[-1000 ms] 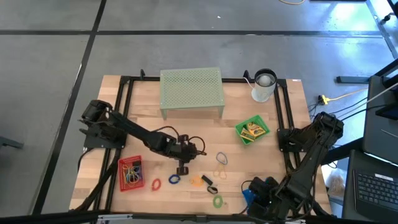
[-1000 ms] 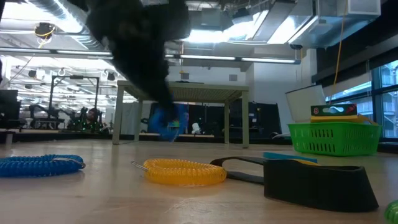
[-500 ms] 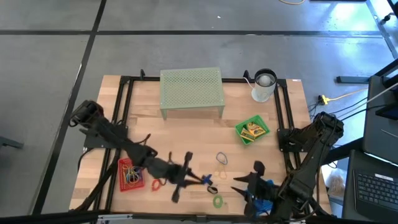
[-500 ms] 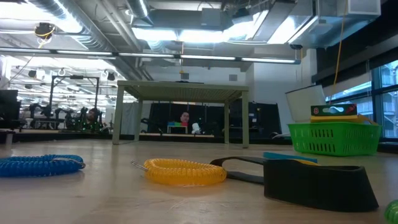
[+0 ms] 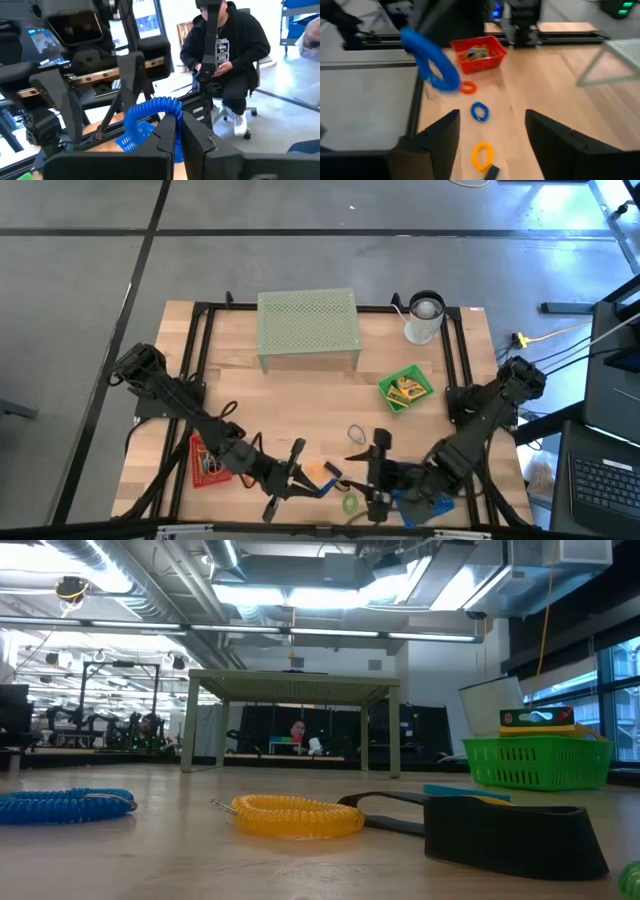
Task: Pick & Place Office Desk Supplies
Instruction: Put the blue spring rubber band into the blue bin
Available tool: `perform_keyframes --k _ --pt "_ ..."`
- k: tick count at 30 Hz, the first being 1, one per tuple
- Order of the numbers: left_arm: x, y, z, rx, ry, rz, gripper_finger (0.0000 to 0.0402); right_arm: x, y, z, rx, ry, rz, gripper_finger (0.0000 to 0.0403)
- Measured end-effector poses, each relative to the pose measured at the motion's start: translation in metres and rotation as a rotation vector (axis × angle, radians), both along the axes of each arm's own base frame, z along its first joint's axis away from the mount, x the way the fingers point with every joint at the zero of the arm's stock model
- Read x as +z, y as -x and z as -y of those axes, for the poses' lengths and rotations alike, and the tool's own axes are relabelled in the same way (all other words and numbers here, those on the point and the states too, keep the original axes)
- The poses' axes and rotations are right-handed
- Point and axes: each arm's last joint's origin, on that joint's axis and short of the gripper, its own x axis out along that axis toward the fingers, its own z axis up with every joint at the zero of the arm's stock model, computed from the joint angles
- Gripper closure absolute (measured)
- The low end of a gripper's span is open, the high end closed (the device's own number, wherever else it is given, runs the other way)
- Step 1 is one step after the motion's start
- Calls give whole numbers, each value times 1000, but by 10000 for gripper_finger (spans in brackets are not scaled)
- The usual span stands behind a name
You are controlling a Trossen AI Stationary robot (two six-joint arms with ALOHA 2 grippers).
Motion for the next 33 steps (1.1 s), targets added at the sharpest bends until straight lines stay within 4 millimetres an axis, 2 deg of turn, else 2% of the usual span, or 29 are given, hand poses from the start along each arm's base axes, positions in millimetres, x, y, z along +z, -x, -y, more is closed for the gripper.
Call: perform_keyframes --k 7,12,16,22,30,33 --pt "-1 -6 -7 21 -12 3 392 6 -27 19 101 -32 0 149" --pt "-1 -8 -10 33 -22 7 392 7 -37 28 166 -59 -12 156" --pt "-2 -9 -11 38 -25 0 391 6 -38 31 147 -103 -19 174" --pt "-2 -9 -12 43 -24 -8 391 6 -37 29 145 -103 -19 238" --pt "-2 -9 -12 44 -23 -9 391 6 -36 28 131 -144 -22 379" --pt "-2 -9 -11 42 -1 -17 384 6 -36 28 155 -170 -36 387"
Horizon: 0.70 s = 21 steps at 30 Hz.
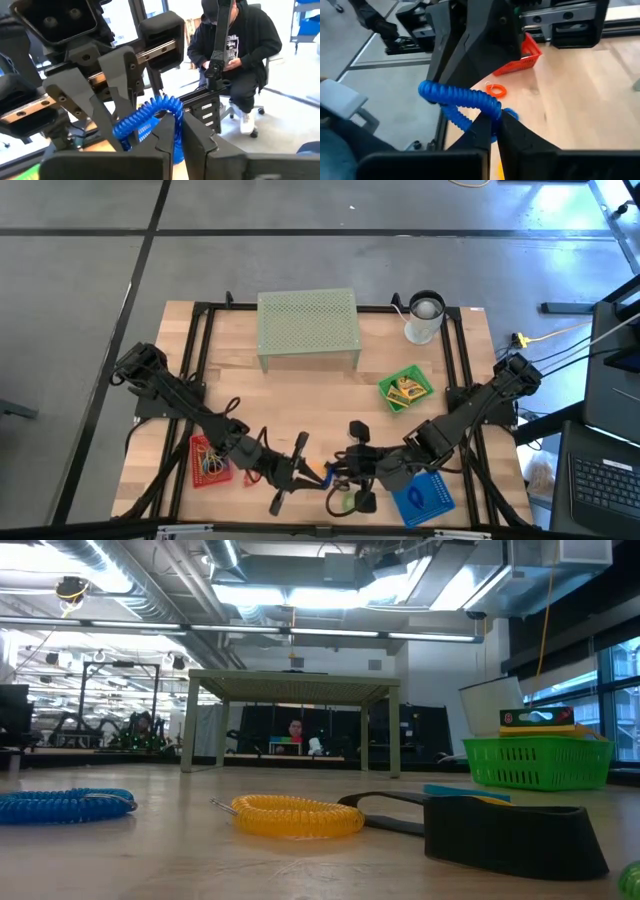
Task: Pick & Place Office Desk Supplies
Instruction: Put the blue spring rubber band into the blue bin
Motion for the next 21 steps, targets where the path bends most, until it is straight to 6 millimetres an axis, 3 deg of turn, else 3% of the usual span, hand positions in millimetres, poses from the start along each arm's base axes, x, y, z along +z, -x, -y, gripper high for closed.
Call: perform_keyframes --k 11,21 --pt "-4 -1 -5 186 23 -42 272 -2 1 0 11 -29 -28 393" --pt "-14 8 3 259 -10 -129 212 -19 16 2 -92 -130 -268 393"
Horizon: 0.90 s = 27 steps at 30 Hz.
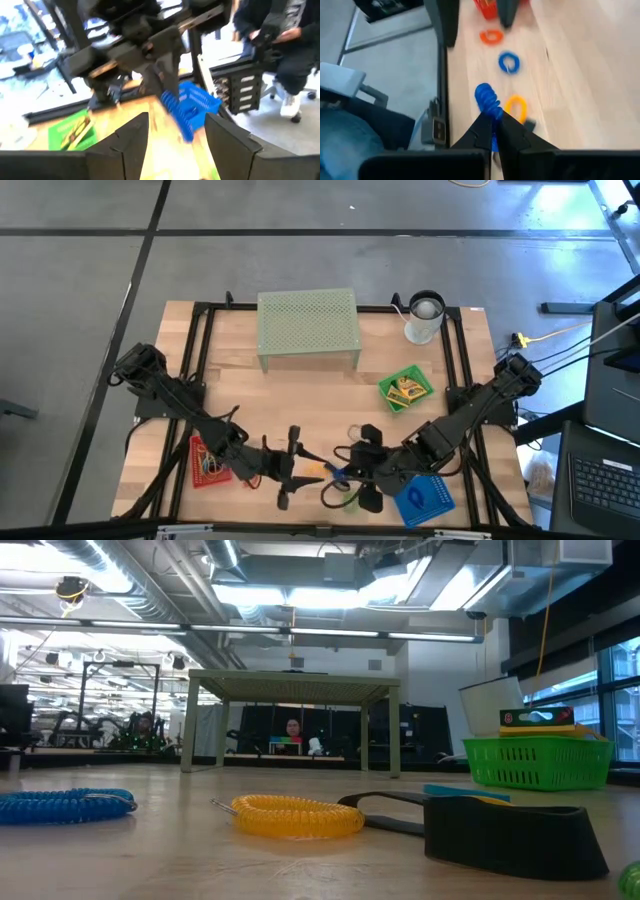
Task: Pick & Place Office Desk Supplies
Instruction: Put the blue spring rubber band into the blue bin
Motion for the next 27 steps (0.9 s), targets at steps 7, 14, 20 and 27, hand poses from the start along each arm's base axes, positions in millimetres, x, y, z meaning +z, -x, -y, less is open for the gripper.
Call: perform_keyframes --k 7,14,20,27 --pt "-15 7 0 94 4 -124 213 -10 23 -11 -72 -110 -198 393" --pt "-30 12 -6 158 45 -266 210 -17 55 -27 -217 -180 -359 393" --pt "-41 18 -11 226 107 -373 214 -25 80 -42 -356 -222 -441 393" --pt "-49 24 -11 188 138 -488 208 -55 90 -61 -425 -184 -608 393"
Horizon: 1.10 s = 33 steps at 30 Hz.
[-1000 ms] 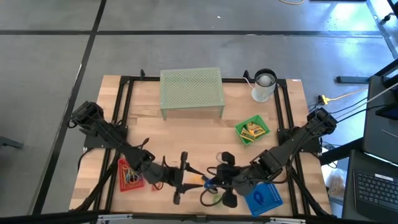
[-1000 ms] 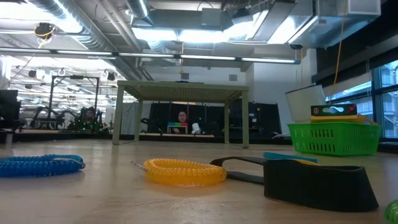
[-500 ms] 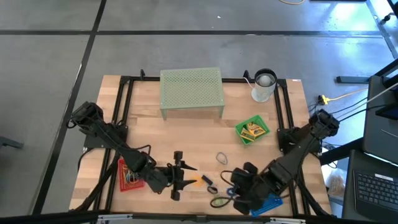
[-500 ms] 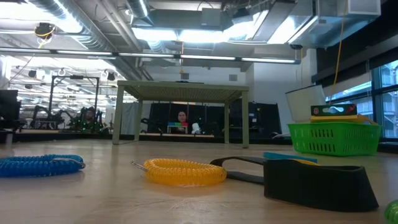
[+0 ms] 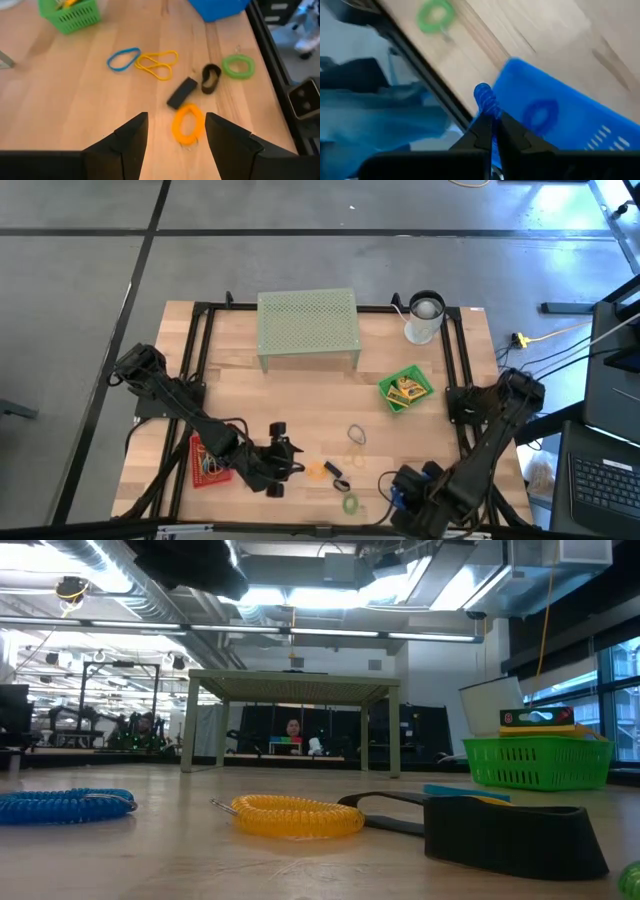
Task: Pick & Place Office Desk Supplies
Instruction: Put the blue spring rubber band into the blue bin
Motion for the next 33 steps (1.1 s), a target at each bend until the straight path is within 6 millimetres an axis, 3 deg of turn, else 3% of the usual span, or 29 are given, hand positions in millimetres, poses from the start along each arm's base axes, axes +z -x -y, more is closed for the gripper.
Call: perform_keyframes --k 6,14,25,33 --pt "-4 3 0 -38 48 -79 208 -13 4 1 -15 42 -142 393" --pt "-11 8 -7 -63 26 -203 207 -14 7 3 -82 31 -218 387" --pt "-16 15 -4 -79 189 -349 207 -14 9 2 -84 11 -259 275" --pt "-21 28 6 -184 112 -382 207 -14 9 2 -75 12 -258 216"
